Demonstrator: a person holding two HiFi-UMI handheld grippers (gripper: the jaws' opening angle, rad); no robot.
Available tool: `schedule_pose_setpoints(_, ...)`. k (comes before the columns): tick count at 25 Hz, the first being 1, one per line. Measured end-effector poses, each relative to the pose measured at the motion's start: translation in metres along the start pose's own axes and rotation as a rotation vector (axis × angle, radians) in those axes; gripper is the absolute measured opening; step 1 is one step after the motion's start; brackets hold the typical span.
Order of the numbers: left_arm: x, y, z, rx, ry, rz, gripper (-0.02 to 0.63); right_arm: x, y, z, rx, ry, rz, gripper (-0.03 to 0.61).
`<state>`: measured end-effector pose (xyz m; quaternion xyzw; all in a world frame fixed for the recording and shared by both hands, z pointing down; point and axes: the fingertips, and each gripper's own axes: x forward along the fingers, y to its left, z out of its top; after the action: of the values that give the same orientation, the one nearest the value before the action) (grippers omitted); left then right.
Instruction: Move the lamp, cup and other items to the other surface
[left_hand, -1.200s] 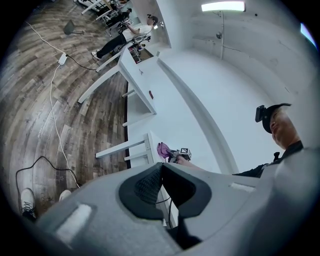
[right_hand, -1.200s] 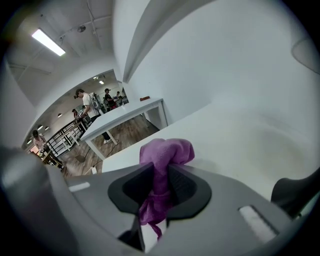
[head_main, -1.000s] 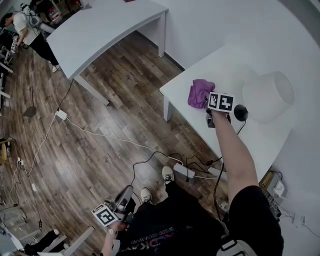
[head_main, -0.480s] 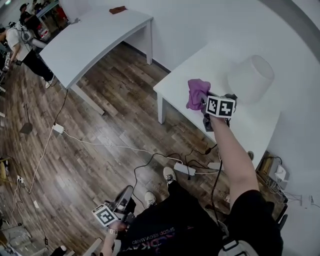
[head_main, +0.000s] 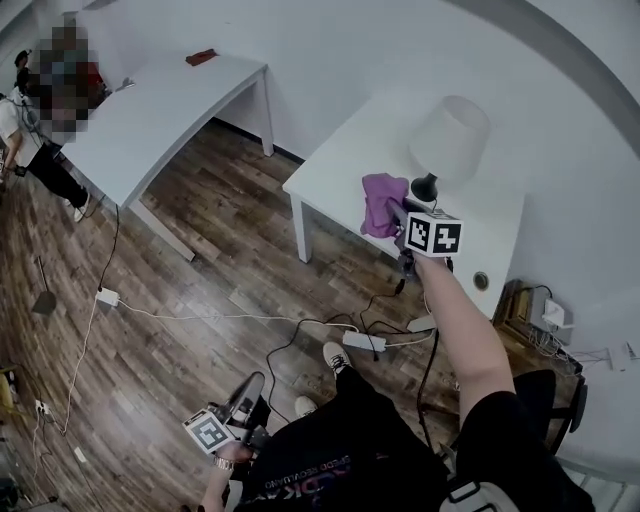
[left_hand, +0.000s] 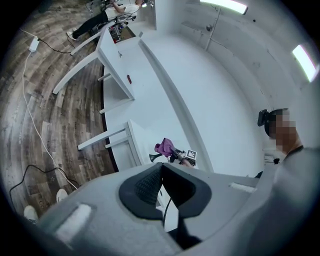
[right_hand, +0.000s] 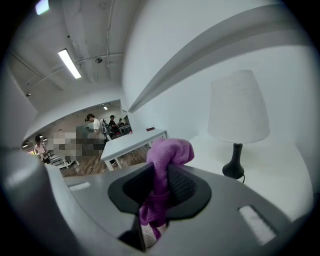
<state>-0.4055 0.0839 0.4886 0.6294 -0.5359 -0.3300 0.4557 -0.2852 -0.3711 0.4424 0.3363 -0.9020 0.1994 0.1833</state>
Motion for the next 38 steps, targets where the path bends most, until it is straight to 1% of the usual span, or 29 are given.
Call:
schedule_pose_setpoints(3,-0.001,-0.007,-0.004,0.026,0.057,-0.041,-0.003,-0.038,0.005,-0.008,-0.004,-0.027,-0.011,0.080)
schedule_pose_setpoints(7,-0.008,-0.013,-0.014,0.044,0.128,-0.076,-0.003,-0.081,0.012,-0.025,-0.007,-0.043,-0.027,0.080)
schedule_pose_setpoints(10,-0.014,-0.014,-0.020,0.043,0.176,-0.092,-0.003,-0.118,0.013,-0.041,0.018,-0.068,-0.055,0.080)
schedule_pose_setpoints(13,-0.010,-0.017,-0.031,0.035,0.241,-0.114,-0.003,-0.153,0.012,-0.056,0.050,-0.093,-0.083,0.080)
schedule_pose_setpoints(17,0.009,-0.029,-0.052,0.051,0.353,-0.157,-0.003,-0.200,0.000,-0.077,0.092,-0.118,-0.129,0.080)
schedule_pose_setpoints(21,0.031,-0.037,-0.072,0.064,0.445,-0.192,-0.003,-0.252,-0.024,-0.095,0.139,-0.158,-0.206,0.080)
schedule_pose_setpoints(27,0.072,-0.055,-0.125,0.057,0.609,-0.253,-0.003,-0.326,-0.073,-0.130,0.215,-0.189,-0.342,0.080)
schedule_pose_setpoints(34,0.111,-0.093,-0.208,0.060,0.777,-0.307,-0.003,-0.446,-0.146,-0.186,0.309,-0.206,-0.521,0.080)
schedule_pose_setpoints(38,0.130,-0.112,-0.251,0.064,0.851,-0.320,-0.003,-0.516,-0.181,-0.223,0.382,-0.227,-0.624,0.080)
